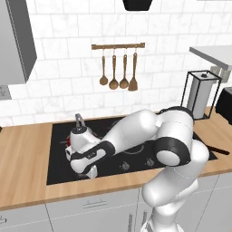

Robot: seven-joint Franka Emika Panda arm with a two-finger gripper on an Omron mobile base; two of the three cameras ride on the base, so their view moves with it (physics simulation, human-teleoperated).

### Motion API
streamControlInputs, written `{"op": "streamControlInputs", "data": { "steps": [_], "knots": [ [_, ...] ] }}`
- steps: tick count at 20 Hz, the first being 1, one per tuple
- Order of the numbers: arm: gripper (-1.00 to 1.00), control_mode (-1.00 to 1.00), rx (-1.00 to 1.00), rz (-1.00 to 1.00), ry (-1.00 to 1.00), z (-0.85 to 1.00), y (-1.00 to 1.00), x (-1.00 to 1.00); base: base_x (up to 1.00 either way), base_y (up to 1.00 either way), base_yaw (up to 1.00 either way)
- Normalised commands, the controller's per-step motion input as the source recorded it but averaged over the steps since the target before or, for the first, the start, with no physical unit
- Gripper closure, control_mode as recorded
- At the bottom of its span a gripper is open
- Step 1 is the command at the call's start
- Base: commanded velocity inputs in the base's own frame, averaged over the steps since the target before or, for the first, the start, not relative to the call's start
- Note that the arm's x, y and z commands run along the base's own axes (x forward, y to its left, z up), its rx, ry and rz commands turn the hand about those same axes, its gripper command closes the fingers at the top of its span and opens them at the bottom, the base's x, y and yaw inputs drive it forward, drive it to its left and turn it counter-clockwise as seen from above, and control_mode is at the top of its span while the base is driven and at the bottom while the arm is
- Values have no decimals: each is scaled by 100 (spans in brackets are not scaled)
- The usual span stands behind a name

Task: Pick the kettle from the counter and place it on a stove burner. Then turn the burner on.

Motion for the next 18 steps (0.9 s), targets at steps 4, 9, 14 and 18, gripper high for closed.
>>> {"op": "streamControlInputs", "data": {
  "steps": [4, 9, 14, 18],
  "knots": [
    [100, -100, 0, 2, 0, 0, 0, 0, 0, 0, 0],
    [-100, -100, 0, 0, 0, 0, 0, 0, 0, 0, 0],
    [-100, -100, 0, 0, 0, 2, 0, 0, 0, 0, 0],
    [-100, -100, 0, 0, -3, 53, 0, -6, 0, 0, 0]
  ]
}}
